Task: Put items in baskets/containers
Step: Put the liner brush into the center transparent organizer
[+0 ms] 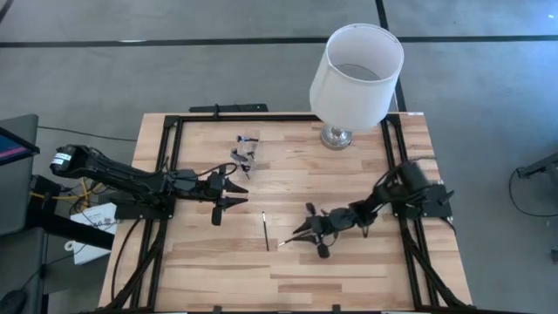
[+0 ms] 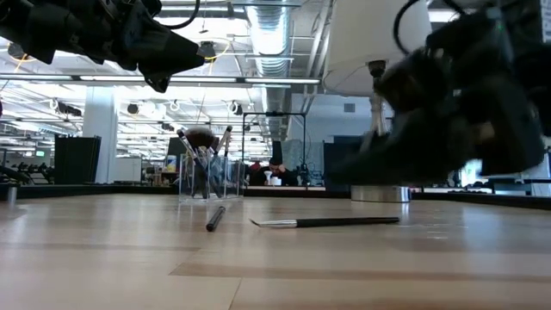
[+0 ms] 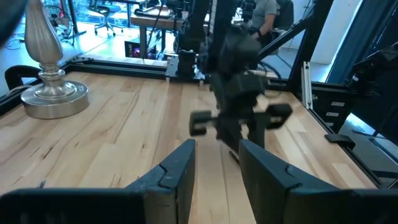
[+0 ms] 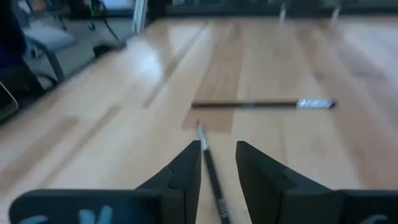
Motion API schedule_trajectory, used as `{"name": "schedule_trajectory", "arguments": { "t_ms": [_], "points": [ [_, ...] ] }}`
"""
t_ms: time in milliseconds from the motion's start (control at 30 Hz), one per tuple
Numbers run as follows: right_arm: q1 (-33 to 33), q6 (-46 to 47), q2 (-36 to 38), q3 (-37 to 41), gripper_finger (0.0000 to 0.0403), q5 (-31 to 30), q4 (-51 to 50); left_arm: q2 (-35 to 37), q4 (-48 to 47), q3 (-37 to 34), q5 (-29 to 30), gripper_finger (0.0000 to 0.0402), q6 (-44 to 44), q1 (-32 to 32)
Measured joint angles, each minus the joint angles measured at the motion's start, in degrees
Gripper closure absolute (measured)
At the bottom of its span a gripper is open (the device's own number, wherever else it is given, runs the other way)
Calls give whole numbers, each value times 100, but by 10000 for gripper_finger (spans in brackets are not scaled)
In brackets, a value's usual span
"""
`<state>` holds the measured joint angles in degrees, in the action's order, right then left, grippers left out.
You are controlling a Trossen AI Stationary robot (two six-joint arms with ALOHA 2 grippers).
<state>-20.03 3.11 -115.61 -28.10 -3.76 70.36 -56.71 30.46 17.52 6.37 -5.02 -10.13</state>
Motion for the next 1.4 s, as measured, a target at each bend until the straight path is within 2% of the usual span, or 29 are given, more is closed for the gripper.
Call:
{"name": "schedule_trajectory", "arguments": {
  "t_ms": [167,367,467,633,767,933,1133,1400],
  "points": [
    [-1,-61,-614,-298,310,20,-116,0,0,0,2,280,0,0],
    [98,-227,-805,-339,312,92,-151,0,3,0,2,280,0,0],
    [165,-187,-764,-344,329,218,-449,0,14,0,2,280,0,0],
    [286,30,-772,-345,390,516,-426,-2,45,0,2,280,0,0],
    [354,212,-798,-368,385,549,-259,-2,62,0,2,280,0,0],
    [384,154,-414,-424,397,400,15,-2,81,0,-42,280,-292,0],
    [633,79,290,-705,394,-307,-113,-101,56,0,-767,280,-606,-55],
    [921,-151,461,-1679,388,-399,20,-376,303,0,-514,280,-156,-301]
  ]
}}
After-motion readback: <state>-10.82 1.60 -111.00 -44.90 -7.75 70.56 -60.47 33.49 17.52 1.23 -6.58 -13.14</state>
